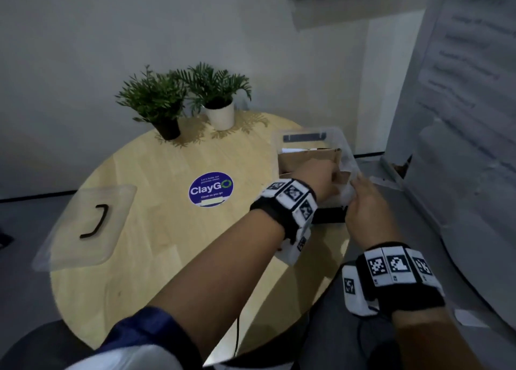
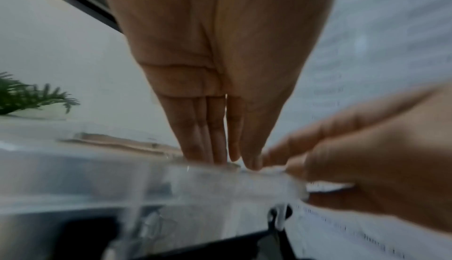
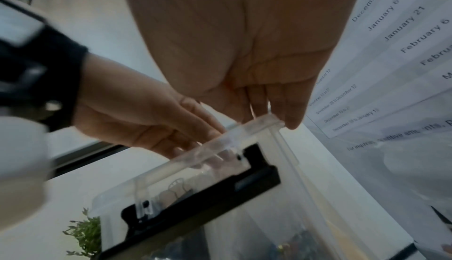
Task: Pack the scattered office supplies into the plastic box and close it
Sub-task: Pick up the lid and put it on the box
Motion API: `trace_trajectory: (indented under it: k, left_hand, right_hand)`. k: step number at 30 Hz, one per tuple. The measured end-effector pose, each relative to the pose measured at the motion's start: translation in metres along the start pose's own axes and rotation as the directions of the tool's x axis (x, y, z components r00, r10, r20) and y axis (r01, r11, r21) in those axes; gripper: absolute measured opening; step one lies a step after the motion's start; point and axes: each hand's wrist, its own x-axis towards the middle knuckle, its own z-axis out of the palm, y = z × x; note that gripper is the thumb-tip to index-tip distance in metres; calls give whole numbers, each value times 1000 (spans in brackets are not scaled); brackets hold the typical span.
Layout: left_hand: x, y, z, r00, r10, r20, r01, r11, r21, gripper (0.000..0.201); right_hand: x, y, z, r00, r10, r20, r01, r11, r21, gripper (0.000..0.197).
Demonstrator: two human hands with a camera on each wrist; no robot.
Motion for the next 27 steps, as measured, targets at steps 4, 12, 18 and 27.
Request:
trace_trajectory:
  k: [4, 12, 18, 27]
  left_hand:
    - [-88, -64, -9, 976, -66, -206, 33, 986, -161, 34]
    - [-241, -318, -35, 579, -796, -177, 769, 606, -204, 55]
    - [-302, -442, -12, 276, -961, -3, 948, 273, -166, 60]
    - [-295, -477, 12, 216, -975, 50, 848, 162, -505, 69]
  right_hand:
    - [-3, -30, 8, 990, -138, -36, 127, 969, -212, 40]
    - [-21, -222, 152, 745, -514, 426, 481, 856, 191, 26]
    - [-44, -296, 285, 634, -307, 710, 448, 894, -14, 45]
    - [-61, -338, 331, 679, -206, 705, 189, 977, 103, 55]
